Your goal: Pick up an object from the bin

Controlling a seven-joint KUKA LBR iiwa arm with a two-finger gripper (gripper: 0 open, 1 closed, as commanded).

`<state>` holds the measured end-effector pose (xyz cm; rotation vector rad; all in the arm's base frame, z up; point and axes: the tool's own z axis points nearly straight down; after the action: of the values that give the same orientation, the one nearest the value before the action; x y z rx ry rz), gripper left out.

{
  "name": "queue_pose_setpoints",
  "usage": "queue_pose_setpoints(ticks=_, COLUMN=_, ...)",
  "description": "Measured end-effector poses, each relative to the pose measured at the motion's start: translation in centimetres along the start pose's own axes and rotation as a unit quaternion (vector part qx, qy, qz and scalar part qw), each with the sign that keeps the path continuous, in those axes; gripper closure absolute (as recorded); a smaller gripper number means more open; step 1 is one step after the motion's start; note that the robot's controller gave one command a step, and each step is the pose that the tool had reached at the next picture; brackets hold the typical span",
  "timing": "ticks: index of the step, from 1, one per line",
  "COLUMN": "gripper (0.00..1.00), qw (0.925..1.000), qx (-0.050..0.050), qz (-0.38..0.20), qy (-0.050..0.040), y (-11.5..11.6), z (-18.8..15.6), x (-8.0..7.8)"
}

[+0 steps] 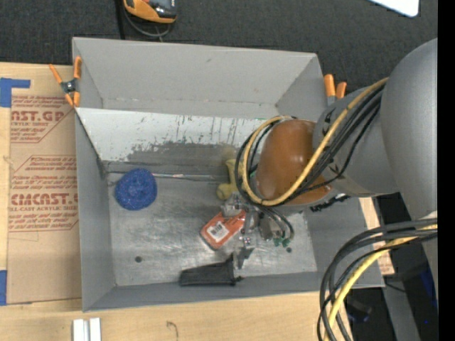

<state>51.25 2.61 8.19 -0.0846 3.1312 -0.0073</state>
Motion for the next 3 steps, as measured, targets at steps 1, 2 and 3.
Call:
queue_pose_setpoints(ticks=1, gripper=0.0, qw=0.9999, qx=-0.003, qz=0.007, qy=0.0075, y=0.9, z=0.3, x=-2.7)
queue_pose_setpoints(ticks=2, gripper=0.0, qw=1.0, qx=0.0, qz=-0.002, qy=-0.0059, y=4.4, z=0.1, x=-4.6)
queue_pose_setpoints(ticks=3, gripper=1.0, qw=0.9996, qx=-0.002, qz=-0.029, qy=0.0031, y=-2.3, z=0.7, x=-6.8)
